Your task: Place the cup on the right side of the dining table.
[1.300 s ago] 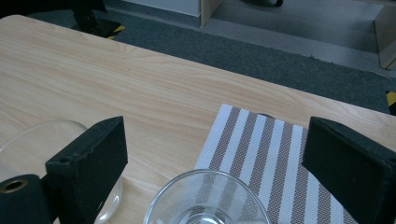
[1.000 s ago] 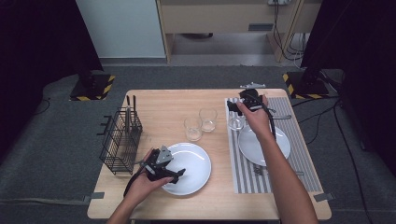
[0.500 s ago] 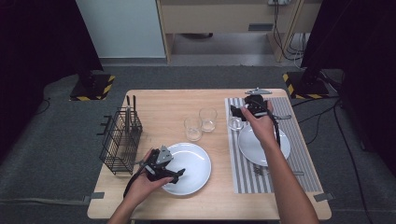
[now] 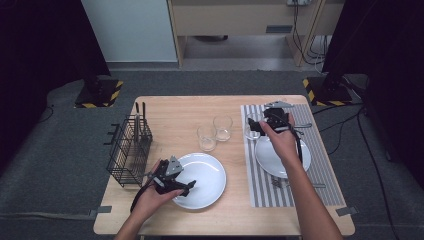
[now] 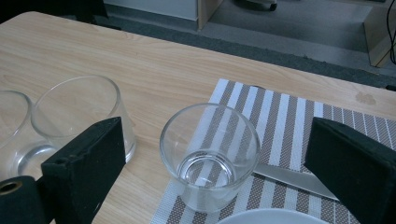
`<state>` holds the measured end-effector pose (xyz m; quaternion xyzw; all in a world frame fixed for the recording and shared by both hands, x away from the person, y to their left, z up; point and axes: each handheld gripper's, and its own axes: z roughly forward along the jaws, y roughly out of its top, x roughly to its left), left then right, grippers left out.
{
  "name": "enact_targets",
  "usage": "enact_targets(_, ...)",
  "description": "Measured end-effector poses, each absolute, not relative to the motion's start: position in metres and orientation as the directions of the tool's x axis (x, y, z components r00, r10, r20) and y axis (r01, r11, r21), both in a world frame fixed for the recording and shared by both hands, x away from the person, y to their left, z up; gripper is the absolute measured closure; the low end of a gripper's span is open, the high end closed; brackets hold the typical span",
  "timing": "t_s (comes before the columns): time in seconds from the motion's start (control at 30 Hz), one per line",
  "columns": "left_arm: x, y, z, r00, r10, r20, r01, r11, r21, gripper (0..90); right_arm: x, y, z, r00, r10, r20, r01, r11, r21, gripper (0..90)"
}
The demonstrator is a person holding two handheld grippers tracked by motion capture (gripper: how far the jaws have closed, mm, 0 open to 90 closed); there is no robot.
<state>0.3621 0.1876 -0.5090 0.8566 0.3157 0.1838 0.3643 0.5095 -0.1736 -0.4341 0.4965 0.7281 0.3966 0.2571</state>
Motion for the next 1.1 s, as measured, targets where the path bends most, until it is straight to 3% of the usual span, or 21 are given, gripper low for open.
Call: enact_targets(1.1,0.357,0.192,-0.510,0.723,0.684,0.094,0.413,-0.538,0.735,5.1,0.468,-0.164,-0.461,-0.413,0.910,0.026,0.532,0.218,0.818,4.6)
